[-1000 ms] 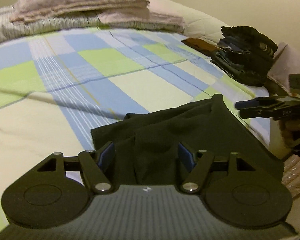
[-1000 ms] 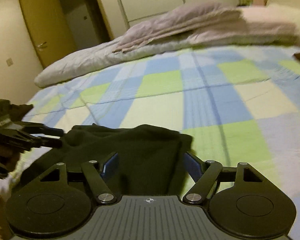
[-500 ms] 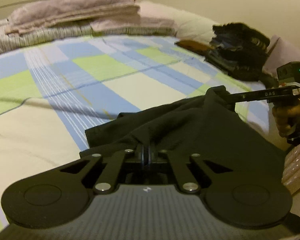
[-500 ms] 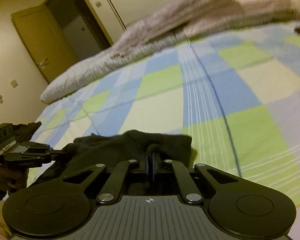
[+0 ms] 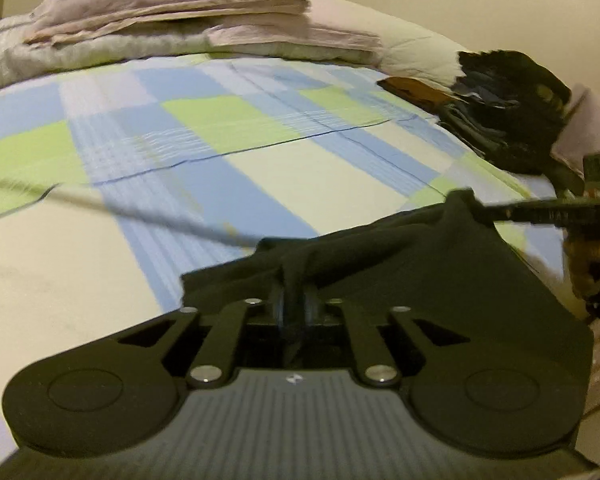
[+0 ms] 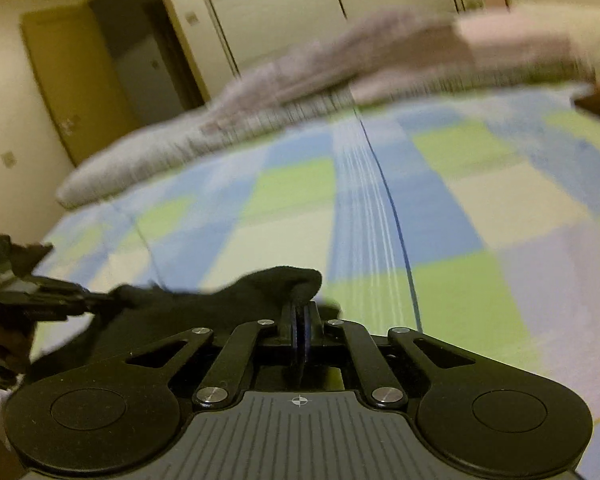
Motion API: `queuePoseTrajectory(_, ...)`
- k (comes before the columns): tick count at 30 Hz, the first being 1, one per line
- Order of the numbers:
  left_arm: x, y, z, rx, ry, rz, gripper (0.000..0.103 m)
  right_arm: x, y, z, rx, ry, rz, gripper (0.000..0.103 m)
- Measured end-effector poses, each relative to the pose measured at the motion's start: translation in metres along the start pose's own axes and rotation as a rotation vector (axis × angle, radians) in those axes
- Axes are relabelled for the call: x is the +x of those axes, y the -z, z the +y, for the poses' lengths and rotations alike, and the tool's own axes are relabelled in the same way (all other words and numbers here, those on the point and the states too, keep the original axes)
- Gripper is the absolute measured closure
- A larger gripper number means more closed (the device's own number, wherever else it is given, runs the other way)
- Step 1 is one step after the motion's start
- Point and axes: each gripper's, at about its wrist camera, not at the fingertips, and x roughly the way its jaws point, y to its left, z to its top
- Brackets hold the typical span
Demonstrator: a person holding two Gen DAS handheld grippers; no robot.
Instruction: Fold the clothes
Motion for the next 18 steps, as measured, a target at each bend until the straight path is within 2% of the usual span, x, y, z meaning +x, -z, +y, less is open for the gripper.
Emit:
queuePoseTrajectory(1,-0.005,0.002,0.003,-0.016,-0.008,-0.009,0.084,0.002,0.002,-0.001,0.005,0.003,0.012,0.101)
queuePoseTrajectory(2,-0.012,0.004,0.007,-0.035,-0.026,-0.020,0.072,0.001,0.003,-0.002,0.013,0.008,0.014,0.101)
queuePoseTrajectory(3,-0.021,0.007,0.012,-0.054,-0.044,-0.035,0.066,-0.001,0.004,-0.003,0.020,0.015,0.013,0.101)
queuePoseTrajectory(7,-0.043,0.015,0.041,-0.154,-0.093,-0.062,0.066,-0.015,0.005,-0.002,0.016,0.054,-0.003,0.100)
queuePoseTrajectory(9,-0.045,0.015,0.050,-0.192,-0.094,-0.069,0.068,-0.020,0.006,-0.003,0.023,0.059,-0.012,0.099)
queuePoseTrajectory(13,-0.034,0.009,0.052,-0.206,-0.033,-0.053,0.068,-0.018,0.006,-0.007,0.082,0.042,-0.034,0.095)
queuePoseTrajectory(15,-0.025,0.009,0.049,-0.186,-0.016,-0.032,0.068,-0.015,0.005,-0.007,0.109,0.035,-0.046,0.070)
queuePoseTrajectory(16,-0.022,0.009,0.048,-0.174,-0.010,-0.021,0.068,-0.015,0.004,-0.007,0.118,0.031,-0.055,0.041)
queuePoseTrajectory(17,-0.019,0.009,0.046,-0.164,-0.007,-0.016,0.069,-0.014,0.004,-0.006,0.124,0.025,-0.066,0.036)
queuePoseTrajectory(18,-0.016,0.010,0.044,-0.154,-0.003,-0.011,0.069,-0.014,0.003,-0.006,0.124,0.013,-0.071,0.036)
